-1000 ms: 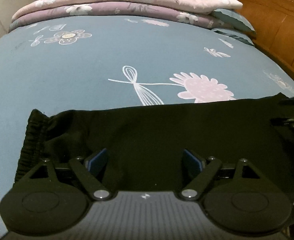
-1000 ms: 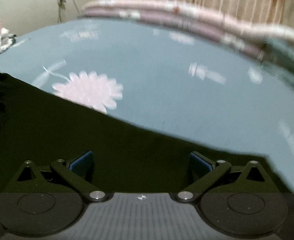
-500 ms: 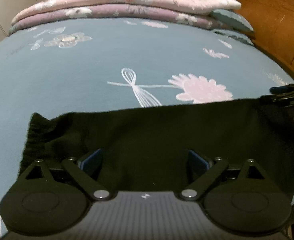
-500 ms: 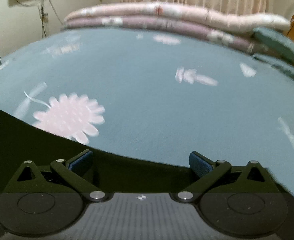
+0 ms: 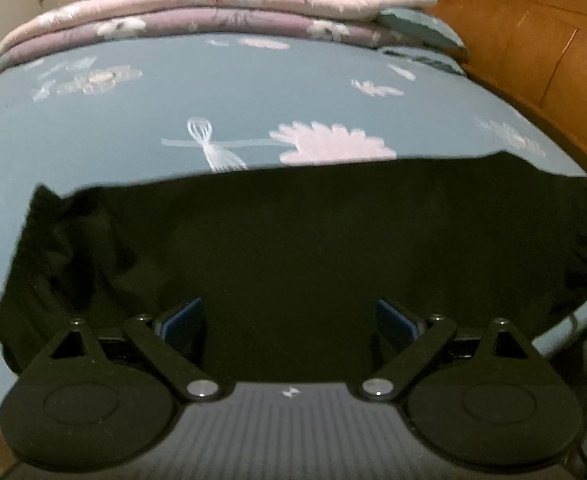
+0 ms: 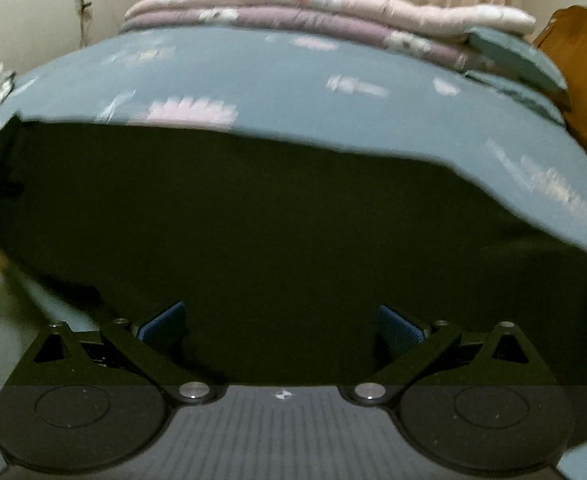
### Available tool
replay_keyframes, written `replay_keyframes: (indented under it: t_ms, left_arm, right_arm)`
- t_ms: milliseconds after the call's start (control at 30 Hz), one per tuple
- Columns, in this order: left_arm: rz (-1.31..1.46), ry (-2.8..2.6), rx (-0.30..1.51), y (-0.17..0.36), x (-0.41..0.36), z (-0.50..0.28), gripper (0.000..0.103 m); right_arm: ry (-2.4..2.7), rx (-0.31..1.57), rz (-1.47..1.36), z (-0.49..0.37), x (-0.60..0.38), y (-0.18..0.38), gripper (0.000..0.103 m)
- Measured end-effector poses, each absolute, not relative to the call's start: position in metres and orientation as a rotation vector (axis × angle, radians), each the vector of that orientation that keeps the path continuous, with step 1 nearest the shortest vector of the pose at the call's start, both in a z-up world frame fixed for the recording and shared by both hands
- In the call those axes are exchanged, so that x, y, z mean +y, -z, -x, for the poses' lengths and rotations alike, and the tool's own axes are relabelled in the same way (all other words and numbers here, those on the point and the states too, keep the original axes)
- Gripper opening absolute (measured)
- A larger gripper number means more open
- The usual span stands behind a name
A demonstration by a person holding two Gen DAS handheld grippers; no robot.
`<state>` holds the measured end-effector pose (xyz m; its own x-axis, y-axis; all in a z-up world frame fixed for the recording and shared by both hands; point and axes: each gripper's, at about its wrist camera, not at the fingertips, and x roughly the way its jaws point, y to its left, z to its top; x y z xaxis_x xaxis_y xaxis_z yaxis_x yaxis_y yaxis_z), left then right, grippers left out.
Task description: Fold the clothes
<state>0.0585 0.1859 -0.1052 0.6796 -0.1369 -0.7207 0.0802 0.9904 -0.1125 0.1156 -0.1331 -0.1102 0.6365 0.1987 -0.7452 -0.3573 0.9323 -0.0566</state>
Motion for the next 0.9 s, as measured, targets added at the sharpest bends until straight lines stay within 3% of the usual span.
replay_keyframes:
  t_ms: [133, 400, 533, 767, 900]
  left_arm:
    - [-0.024, 0.068, 0.832, 0.110, 0.179, -0.053, 0.094]
    - [0.048, 0.192, 0.761, 0.081, 0.155, -0.044, 0.094]
    - [0.058, 0.267, 0.833, 0.094, 0.135, -0.053, 0.094]
    - [0.007, 0.214, 0.873, 0.104, 0.131, -0.051, 0.095]
    - [0.026, 0.155, 0.894, 0.102, 0.137, -0.052, 0.095]
  right_arm:
    - [-0.298, 0.825, 0.172, -0.108, -0.138, 0.106, 0.103]
    - [-0.341, 0.800, 0.153, -0.106, -0.121, 0.106, 0.103]
    - [-0.370, 0.812, 0.137, -0.106, -0.113, 0.112, 0.103]
    - [-0.242, 0.741, 0.102, -0.102, -0.159, 0.098, 0.103]
    - [-0.151, 0.801, 0.039, -0.107, -0.189, 0.117, 0.103]
